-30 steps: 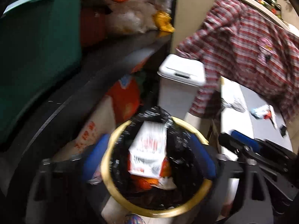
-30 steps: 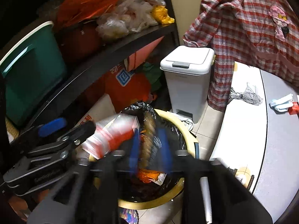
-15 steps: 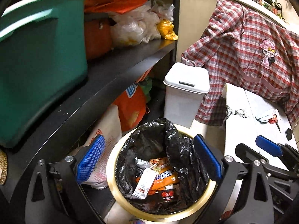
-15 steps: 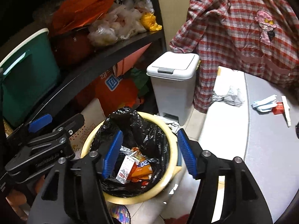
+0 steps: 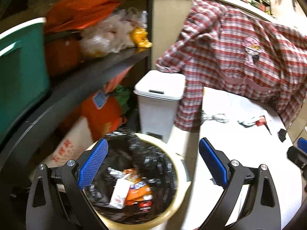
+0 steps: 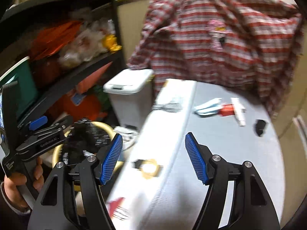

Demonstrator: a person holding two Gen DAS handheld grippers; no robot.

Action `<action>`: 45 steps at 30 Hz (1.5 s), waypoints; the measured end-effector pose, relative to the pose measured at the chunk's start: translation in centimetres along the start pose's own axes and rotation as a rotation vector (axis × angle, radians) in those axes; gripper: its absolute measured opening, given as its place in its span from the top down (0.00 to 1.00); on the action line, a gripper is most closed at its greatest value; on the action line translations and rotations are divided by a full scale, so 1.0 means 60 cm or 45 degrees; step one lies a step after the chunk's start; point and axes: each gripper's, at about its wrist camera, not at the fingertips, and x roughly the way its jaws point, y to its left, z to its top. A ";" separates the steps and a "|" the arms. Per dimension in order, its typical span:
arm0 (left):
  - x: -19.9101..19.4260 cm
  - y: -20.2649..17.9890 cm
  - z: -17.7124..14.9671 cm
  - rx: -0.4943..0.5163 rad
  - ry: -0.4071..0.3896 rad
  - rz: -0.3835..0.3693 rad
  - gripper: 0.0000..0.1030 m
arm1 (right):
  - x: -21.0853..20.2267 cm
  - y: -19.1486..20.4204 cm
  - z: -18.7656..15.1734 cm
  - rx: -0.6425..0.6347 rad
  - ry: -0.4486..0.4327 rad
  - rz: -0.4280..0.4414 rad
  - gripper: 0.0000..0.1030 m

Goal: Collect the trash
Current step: 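Move both open tools back over the table, then close the left tool on the blue face mask while the right tool closes on the black strap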

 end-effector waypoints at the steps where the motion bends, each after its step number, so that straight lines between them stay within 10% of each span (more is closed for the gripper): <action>1: 0.003 -0.011 0.000 -0.002 0.007 -0.018 0.10 | -0.004 -0.018 -0.002 0.009 -0.005 -0.025 0.34; 20: 0.128 -0.301 0.054 0.134 -0.173 -0.339 0.10 | 0.085 -0.406 -0.002 0.426 -0.195 -0.427 0.34; 45: 0.362 -0.501 0.053 0.325 -0.029 -0.592 0.10 | 0.297 -0.562 -0.009 0.553 0.042 -0.585 0.34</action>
